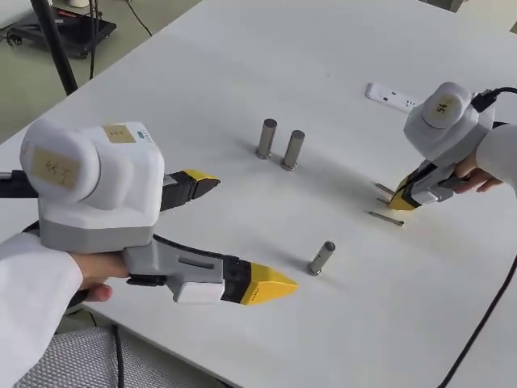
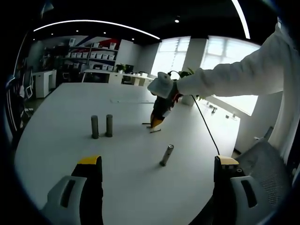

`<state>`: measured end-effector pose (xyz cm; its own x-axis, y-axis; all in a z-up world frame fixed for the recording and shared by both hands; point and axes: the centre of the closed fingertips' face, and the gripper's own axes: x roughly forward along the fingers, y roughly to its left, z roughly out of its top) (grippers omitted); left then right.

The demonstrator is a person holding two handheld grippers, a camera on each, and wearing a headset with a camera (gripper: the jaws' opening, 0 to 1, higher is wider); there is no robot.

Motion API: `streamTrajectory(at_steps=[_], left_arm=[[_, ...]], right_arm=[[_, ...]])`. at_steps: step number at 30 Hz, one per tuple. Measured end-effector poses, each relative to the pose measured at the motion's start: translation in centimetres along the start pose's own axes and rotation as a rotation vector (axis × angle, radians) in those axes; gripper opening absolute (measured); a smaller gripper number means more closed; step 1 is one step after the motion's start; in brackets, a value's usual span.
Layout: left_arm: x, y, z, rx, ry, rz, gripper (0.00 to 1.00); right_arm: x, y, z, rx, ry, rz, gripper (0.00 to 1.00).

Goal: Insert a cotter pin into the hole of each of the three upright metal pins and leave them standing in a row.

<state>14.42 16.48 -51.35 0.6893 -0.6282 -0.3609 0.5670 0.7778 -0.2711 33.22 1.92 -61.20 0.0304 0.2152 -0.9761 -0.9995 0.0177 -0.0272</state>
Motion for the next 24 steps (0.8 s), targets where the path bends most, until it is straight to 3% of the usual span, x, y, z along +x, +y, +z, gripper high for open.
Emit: streamTrajectory(at_steps=[2, 10, 17, 20, 24], left_arm=[[0.0, 0.2, -0.3, -0.009, 0.016, 0.007, 0.99], [-0.1, -0.1, -0.4, -0.009, 0.018, -0.002, 0.99], [-0.3, -0.6, -0.4, 0.001, 0.033, -0.016, 0.99], [-0.3, -0.9, -0.5, 0.007, 0.04, -0.023, 0.99], [-0.3, -1.0, -0.5, 0.003, 0.039, -0.027, 0.99]], right_arm=[[-0.1, 0.0, 0.1, -0.072, -0.003, 0.004, 0.0], [-0.1, 0.0, 0.1, -0.045, -0.034, 0.001, 0.0], [0.0, 0.0, 0.1, -0.091, 0.01, -0.044, 0.0], [0.0, 0.0, -0.1, -0.02, 0.036, -0.046, 0.0], [0.1, 0.2, -0.1, -0.073, 0.066, -0.046, 0.0]])
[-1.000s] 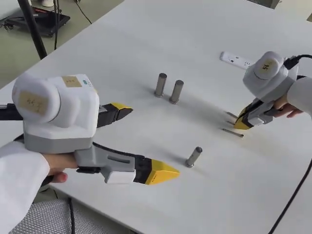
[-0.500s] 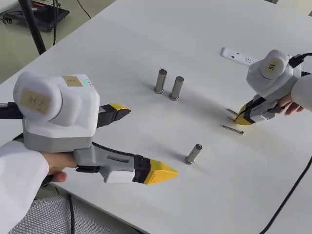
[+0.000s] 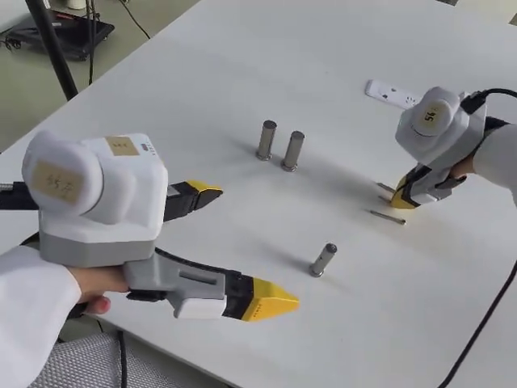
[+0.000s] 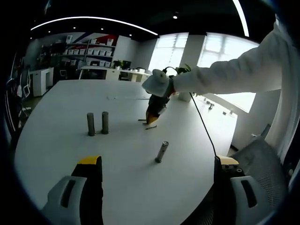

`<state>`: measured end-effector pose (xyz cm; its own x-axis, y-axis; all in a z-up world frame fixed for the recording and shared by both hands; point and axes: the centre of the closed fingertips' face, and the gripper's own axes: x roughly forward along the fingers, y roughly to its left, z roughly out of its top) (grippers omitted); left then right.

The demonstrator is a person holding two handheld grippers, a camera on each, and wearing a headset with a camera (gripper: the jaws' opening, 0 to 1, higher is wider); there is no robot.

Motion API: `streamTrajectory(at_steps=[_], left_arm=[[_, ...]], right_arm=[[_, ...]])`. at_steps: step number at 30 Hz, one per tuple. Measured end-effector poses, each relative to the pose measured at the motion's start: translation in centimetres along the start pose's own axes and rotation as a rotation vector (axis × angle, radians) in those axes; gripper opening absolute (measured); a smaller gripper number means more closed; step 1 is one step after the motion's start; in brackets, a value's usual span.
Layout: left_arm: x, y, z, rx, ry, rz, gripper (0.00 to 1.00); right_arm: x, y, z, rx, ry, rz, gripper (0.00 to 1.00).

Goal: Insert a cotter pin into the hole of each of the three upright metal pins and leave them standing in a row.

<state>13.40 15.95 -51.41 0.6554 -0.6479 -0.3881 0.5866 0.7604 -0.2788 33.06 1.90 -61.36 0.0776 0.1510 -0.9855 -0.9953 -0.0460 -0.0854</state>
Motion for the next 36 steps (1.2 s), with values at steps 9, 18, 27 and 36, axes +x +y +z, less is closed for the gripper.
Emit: streamTrajectory(at_steps=[9, 18, 27, 36], left_arm=[[-0.2, 0.1, 0.0, -0.009, -0.009, 0.016, 0.94], [-0.1, 0.5, -0.2, -0.013, -0.002, 0.029, 0.92], [0.0, 0.2, 0.3, 0.005, -0.009, 0.024, 0.9], [0.3, -0.5, 0.6, 0.022, 0.012, -0.001, 0.87]], right_arm=[[0.0, -0.3, -0.4, 0.099, -0.022, -0.005, 0.0], [-1.7, -0.1, -0.7, 0.063, -0.048, -0.074, 0.0], [-4.4, 1.3, -1.1, 0.111, -0.161, -0.11, 0.0], [-7.8, 5.0, -0.7, 0.091, -0.281, -0.166, 0.0]])
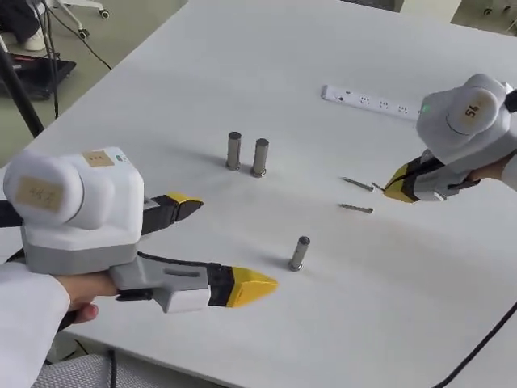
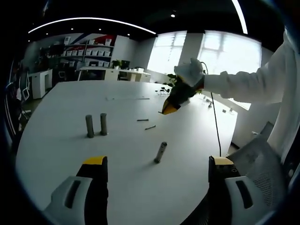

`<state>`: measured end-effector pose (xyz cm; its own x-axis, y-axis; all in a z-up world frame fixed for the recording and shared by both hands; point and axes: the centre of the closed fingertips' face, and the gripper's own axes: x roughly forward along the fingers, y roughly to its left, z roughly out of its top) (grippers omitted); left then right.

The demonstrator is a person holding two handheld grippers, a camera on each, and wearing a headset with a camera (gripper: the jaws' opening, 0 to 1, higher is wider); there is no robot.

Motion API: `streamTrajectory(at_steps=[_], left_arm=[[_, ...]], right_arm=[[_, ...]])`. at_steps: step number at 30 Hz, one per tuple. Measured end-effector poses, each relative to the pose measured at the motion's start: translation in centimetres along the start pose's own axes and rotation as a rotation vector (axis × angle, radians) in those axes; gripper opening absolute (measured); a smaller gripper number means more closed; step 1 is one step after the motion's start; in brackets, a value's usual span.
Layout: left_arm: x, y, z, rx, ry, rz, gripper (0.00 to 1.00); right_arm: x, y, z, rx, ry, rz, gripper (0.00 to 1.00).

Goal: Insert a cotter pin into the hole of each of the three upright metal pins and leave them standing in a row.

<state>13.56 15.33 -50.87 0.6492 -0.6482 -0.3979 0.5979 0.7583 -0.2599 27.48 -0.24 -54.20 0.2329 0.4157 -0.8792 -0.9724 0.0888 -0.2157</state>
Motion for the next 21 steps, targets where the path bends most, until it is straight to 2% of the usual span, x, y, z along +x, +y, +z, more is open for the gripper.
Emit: streamTrajectory(at_steps=[2, 7, 16, 21], left_arm=[[0.1, -0.2, 0.1, -0.002, -0.002, -0.009, 0.86], [0.5, -0.1, 0.1, 0.022, 0.022, -0.006, 0.91], [1.1, -1.3, 0.5, -0.01, 0.023, -0.055, 0.82], [1.7, -2.2, 1.3, -0.024, 0.013, -0.078, 0.74]], right_arm=[[-0.6, 0.9, 0.1, -0.024, -0.014, -0.011, 0.0], [-1.9, 2.5, 1.0, -0.021, -0.076, -0.037, 0.0], [-3.3, 5.7, 2.6, -0.011, -0.185, -0.097, 0.0], [-3.9, 7.3, 3.8, -0.022, -0.232, -0.133, 0.0]])
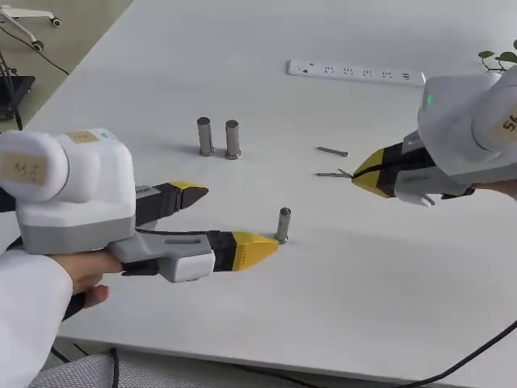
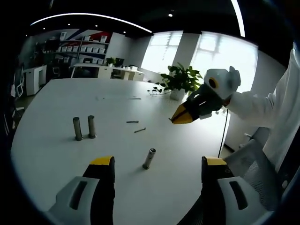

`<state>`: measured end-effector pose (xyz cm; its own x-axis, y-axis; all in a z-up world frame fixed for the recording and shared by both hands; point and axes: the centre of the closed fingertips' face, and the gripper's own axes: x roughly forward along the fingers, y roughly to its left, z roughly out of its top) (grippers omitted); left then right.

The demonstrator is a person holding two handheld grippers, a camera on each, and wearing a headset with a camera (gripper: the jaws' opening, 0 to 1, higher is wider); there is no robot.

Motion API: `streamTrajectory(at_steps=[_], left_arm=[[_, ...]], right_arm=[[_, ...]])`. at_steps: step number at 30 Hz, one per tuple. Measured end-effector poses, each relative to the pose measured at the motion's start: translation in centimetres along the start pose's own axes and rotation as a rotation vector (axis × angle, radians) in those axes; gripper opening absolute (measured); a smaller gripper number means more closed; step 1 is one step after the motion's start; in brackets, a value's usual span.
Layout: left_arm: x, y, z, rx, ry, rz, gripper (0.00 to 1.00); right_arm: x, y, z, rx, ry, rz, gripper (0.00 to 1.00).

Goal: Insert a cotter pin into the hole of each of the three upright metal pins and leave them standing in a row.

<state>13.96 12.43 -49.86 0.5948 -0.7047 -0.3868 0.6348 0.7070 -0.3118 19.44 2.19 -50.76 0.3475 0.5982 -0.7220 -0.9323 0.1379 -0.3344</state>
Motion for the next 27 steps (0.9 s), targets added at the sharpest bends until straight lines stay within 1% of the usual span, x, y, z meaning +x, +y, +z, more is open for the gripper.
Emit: streamTrajectory(at_steps=[1, 2, 3, 4, 5, 7, 8, 9, 11, 12, 14, 15, 16, 17, 18, 19, 20, 24, 27], left_arm=[[0.1, -0.1, 0.2, 0.003, -0.003, -0.004, 0.74], [0.3, -0.1, 0.5, 0.006, -0.015, -0.003, 0.74], [0.5, -0.2, 0.8, 0.009, -0.028, -0.004, 0.74], [0.6, -0.2, 1.0, 0.003, -0.036, -0.011, 0.73], [0.8, -0.4, 1.2, -0.014, -0.038, -0.021, 0.73], [1.2, -0.5, 1.5, -0.028, -0.047, -0.031, 0.71], [1.3, -0.5, 1.6, -0.031, -0.047, -0.037, 0.69], [1.4, -0.6, 1.7, -0.038, -0.048, -0.043, 0.67], [1.8, -1.3, 2.0, -0.064, -0.047, -0.082, 0.61], [1.8, -1.4, 2.0, -0.066, -0.048, -0.086, 0.59], [2.1, -1.8, 2.5, -0.043, -0.065, -0.104, 0.55], [2.3, -2.2, 2.6, -0.041, -0.06, -0.121, 0.54], [2.4, -2.4, 2.6, -0.041, -0.057, -0.131, 0.51], [2.6, -2.6, 2.7, -0.042, -0.055, -0.138, 0.48], [2.9, -2.8, 2.6, -0.04, -0.047, -0.148, 0.45], [3.0, -2.9, 2.6, -0.038, -0.039, -0.156, 0.41], [3.3, -3.1, 2.5, -0.038, -0.03, -0.162, 0.38], [4.2, -3.7, 2.2, -0.051, 0.004, -0.194, 0.29], [4.7, -4.1, 1.8, -0.062, 0.036, -0.212, 0.18]], right_arm=[[-0.1, 0.3, 0.2, -0.002, -0.005, -0.004, 0.0], [-0.2, 0.6, 0.5, -0.009, -0.019, -0.016, 0.0], [-0.1, 0.3, 0.6, -0.02, -0.035, -0.031, 0.0], [-0.1, 0.5, 1.0, -0.046, -0.052, -0.05, 0.0], [-0.2, 1.0, 1.0, -0.048, -0.053, -0.051, 0.0], [-0.4, 1.6, 1.6, -0.076, -0.08, -0.063, 0.0], [-0.5, 2.0, 1.8, -0.062, -0.083, -0.065, 0.0], [-0.4, 2.0, 1.9, -0.059, -0.088, -0.065, 0.0], [-0.5, 2.5, 2.3, -0.071, -0.101, -0.072, 0.0], [-0.5, 2.8, 2.5, -0.076, -0.105, -0.075, 0.0], [-0.6, 3.2, 2.7, -0.069, -0.11, -0.076, 0.0], [-0.6, 3.4, 2.9, -0.069, -0.117, -0.08, 0.0], [-0.6, 3.5, 3.0, -0.084, -0.122, -0.08, 0.0], [-0.6, 3.5, 3.1, -0.113, -0.122, -0.098, 0.0], [-0.5, 3.5, 3.1, -0.139, -0.121, -0.104, 0.0], [-0.4, 3.9, 2.9, -0.116, -0.117, -0.092, 0.0], [-0.4, 3.9, 3.0, -0.105, -0.122, -0.094, 0.0], [-0.5, 4.2, 3.0, -0.098, -0.13, -0.102, 0.0], [-0.7, 4.3, 3.2, -0.083, -0.137, -0.106, 0.0]])
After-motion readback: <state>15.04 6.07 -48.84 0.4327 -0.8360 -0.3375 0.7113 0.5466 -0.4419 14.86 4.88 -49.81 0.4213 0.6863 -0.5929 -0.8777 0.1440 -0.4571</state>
